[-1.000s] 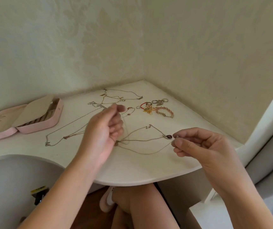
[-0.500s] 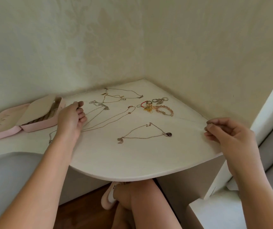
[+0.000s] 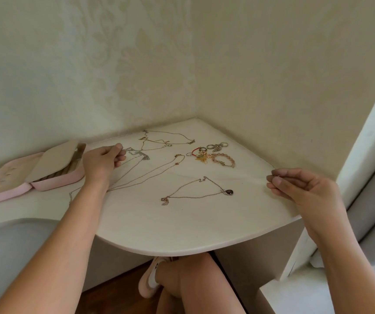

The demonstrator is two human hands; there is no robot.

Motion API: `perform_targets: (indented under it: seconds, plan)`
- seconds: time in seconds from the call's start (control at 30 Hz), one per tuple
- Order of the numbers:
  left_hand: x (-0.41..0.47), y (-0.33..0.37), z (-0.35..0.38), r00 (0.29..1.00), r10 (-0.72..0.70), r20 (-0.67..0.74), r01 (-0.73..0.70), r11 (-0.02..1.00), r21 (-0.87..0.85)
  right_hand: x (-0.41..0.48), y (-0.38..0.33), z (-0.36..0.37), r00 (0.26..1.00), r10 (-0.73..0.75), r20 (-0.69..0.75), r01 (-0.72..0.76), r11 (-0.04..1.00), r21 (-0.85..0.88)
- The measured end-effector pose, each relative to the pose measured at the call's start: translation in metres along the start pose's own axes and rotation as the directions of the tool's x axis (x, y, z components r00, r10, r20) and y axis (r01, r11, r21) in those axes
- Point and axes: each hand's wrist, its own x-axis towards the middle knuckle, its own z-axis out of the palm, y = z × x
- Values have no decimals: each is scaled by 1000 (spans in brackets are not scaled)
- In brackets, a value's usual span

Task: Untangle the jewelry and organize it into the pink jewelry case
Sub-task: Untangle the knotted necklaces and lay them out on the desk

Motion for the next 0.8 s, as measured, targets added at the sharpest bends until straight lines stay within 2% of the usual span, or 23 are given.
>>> perform_targets:
  seconds: [0.1, 0.33, 0.4, 0.53, 0.6, 0.67, 0.73, 0.8]
  plan:
    - [-1, -1, 1, 999, 24, 30, -24, 1000, -1, 2, 0, 2, 1000, 1, -1, -1, 1000, -23]
    - [-2, -5, 1, 995, 100, 29, -104, 980, 167, -1, 0, 5, 1000, -3, -28, 2, 1000, -22]
    - [-5, -6, 3, 989, 132, 72, -148, 942, 301, -4, 0, 9, 1000, 12, -5, -12, 1000, -7]
    - [-20, 4, 12, 966, 213, 147, -259, 784, 564, -15, -3, 19, 996, 46, 77, -48, 998, 27]
    - [-44, 19, 22, 945, 268, 186, -326, 781, 533, -22, -4, 23, 992, 54, 111, -57, 998, 24]
    - [-85, 36, 34, 925, 276, 259, -361, 852, 380, -30, -6, 25, 991, 57, 124, -58, 998, 9]
    - [-135, 51, 47, 885, 202, 421, -311, 927, 210, -38, -6, 27, 989, 71, 128, -75, 997, 25]
    - [-177, 58, 58, 802, 80, 592, -190, 974, 126, -44, -6, 29, 984, 97, 146, -106, 993, 55]
